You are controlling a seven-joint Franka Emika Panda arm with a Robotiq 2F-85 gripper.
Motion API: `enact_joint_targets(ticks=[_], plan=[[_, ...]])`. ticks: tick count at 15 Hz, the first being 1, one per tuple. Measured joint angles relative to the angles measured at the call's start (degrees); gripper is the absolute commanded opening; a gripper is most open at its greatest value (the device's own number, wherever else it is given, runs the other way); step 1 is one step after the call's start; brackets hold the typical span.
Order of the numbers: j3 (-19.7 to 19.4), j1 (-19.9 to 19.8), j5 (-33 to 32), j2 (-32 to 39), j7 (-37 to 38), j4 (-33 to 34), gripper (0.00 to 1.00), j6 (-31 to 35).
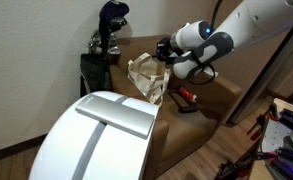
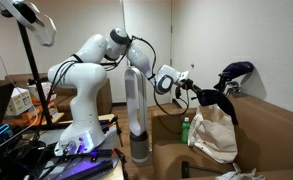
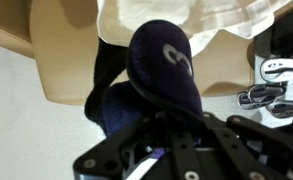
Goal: Put the glove on the armrest of the chair then put he blue object in the bag
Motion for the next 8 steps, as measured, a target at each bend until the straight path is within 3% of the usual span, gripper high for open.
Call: enact_joint_targets(ticks=[4, 8], plan=[[-1.88, 6.82, -6.5, -5.5, 0.0, -10.12, 0.04, 0.01], [-2.23, 10.1, -16.91, -15.13, -1.79, -18.31, 0.04, 0.0]])
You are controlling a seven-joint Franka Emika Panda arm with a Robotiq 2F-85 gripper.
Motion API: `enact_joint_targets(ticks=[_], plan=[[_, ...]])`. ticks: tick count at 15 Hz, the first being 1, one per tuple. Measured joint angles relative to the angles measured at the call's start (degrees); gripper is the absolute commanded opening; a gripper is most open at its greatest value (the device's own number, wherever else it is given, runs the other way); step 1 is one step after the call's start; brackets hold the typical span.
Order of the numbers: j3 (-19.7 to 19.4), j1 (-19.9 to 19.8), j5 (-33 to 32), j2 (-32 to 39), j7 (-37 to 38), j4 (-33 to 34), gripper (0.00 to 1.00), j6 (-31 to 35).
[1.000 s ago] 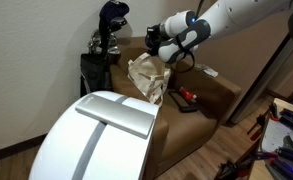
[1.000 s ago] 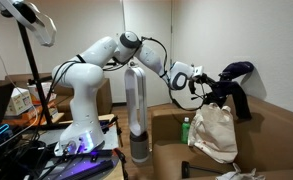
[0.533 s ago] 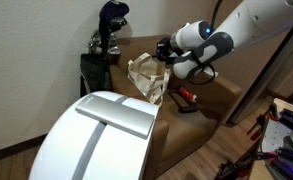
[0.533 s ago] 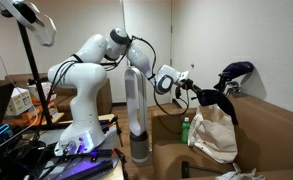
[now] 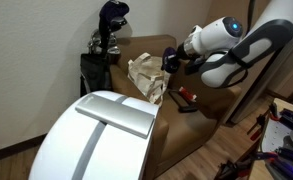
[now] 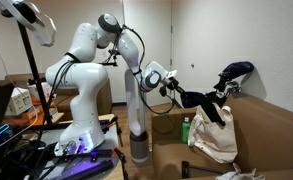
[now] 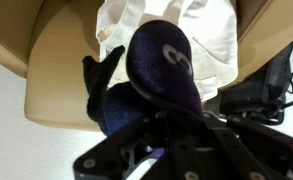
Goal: Put the glove on the armrest of the chair then put he blue object in the bag
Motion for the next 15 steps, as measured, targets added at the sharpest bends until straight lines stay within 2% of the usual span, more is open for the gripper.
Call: enact_joint_targets(ticks=[3, 5, 7, 9, 12, 15], plan=[[-0.54, -0.37, -4.18, -6.13, -3.41, -3.98, 0.04, 0.0], [1.38, -3.35, -4.59, -10.36, -9.26, -4.17, 0.04, 0.0], [4.75, -8.15, -6.43, -14.6, -14.64, -3.36, 0.04, 0.0], [10.45, -15.46, -12.26, -18.33, -17.54, -2.2, 0.04, -0.01], [21.68, -28.81, -26.99, -22.48, -16.12, -1.23, 0.04, -1.01], [32.77, -42.0, -38.52, -21.96, -13.35, 0.4, 0.04, -1.25]])
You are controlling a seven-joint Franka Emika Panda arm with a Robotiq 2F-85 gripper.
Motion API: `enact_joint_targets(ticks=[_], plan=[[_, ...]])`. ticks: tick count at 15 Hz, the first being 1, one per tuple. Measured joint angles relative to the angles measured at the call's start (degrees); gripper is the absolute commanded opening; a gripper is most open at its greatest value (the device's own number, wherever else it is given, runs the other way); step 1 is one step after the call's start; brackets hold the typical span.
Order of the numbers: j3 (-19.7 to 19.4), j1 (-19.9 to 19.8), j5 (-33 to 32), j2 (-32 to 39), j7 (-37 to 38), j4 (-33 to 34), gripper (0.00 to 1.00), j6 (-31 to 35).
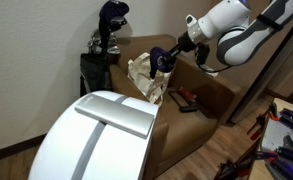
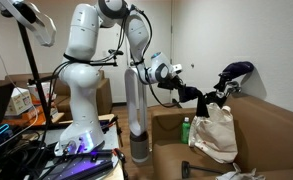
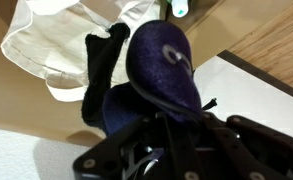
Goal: Put the glove on the armrest of the chair then put he blue object in the bag
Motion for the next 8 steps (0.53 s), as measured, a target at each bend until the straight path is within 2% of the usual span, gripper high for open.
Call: enact_joint_targets(ticks=[3, 5, 6, 8], plan=[[7.67, -11.96, -5.73, 5.45, 0.36, 4.47, 0.04, 0.02], [12.87, -19.3, -2.23, 10.03, -3.27, 8.62, 0.04, -0.19], [14.35, -21.53, 0.25, 12.11, -5.03, 11.0, 0.04, -0.43], [15.28, -23.33, 5.03, 15.73, -7.17, 16.11, 0.04, -0.94]])
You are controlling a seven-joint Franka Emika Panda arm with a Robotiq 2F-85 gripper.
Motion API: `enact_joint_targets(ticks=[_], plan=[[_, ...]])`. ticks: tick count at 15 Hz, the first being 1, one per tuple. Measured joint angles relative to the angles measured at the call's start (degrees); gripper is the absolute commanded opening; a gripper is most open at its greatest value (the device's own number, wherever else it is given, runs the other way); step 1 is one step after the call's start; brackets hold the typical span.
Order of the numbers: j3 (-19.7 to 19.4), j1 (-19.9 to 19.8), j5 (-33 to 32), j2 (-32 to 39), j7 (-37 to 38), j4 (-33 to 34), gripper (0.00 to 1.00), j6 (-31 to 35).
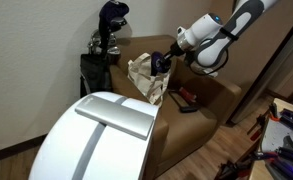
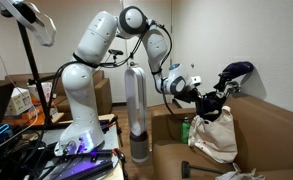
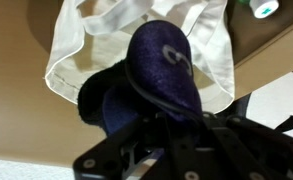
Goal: Put the glove on the armrest of the chair then put he blue object in the bag
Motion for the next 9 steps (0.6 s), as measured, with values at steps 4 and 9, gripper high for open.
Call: enact_joint_targets(ticks=[4, 9], plan=[[0.12, 0.72, 5.01, 4.54, -1.28, 8.86, 0.04, -5.36], [-4.09, 5.52, 7.34, 8.29, -0.95, 15.97, 0.46, -12.1]])
